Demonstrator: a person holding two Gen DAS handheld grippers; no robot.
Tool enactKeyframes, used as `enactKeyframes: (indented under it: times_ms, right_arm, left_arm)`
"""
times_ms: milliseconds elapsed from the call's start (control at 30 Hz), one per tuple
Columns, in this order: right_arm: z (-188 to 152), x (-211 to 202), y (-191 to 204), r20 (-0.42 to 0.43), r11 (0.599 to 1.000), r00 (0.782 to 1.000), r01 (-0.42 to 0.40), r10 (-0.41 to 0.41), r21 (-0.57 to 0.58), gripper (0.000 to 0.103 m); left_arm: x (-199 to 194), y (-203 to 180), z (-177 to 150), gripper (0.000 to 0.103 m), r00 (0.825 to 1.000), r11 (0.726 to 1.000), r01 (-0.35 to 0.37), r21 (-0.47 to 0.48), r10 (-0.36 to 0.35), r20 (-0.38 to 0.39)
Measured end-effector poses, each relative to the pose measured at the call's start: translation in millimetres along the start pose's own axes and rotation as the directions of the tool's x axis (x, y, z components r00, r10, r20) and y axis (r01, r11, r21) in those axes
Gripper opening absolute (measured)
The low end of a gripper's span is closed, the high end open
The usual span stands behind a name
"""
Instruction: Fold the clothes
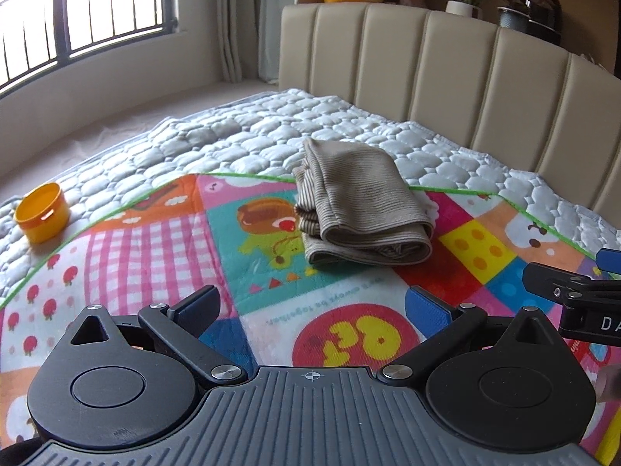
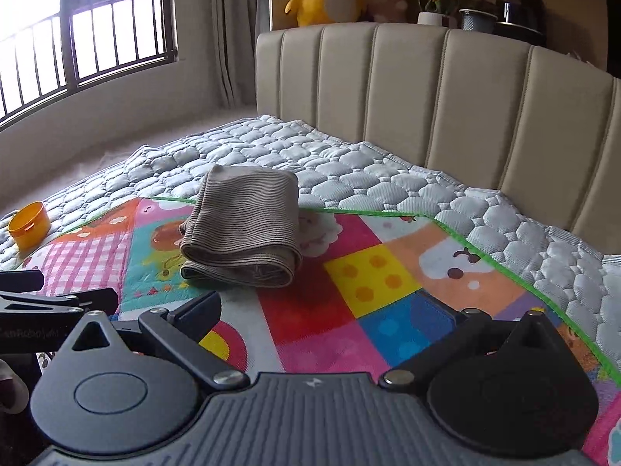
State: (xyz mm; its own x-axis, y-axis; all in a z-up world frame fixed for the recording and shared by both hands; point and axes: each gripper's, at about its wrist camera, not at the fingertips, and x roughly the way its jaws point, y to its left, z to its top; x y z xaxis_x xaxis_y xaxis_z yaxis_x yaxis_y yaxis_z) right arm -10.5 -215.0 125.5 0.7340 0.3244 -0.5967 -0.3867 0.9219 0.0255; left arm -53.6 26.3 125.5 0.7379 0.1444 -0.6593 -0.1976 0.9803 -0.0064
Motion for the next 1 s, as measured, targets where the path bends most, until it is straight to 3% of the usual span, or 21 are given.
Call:
enactKeyframes:
  times_ms: [1000]
  right_arm:
    - [-2.4, 0.8, 6.3, 0.008, 0.999, 1.000, -0.010, 0.010, -0.048, 0.103]
  left_arm:
    - [-0.3, 3.7, -2.1, 0.103, 1.000, 1.000, 0.016, -0.024, -0.016, 0.002]
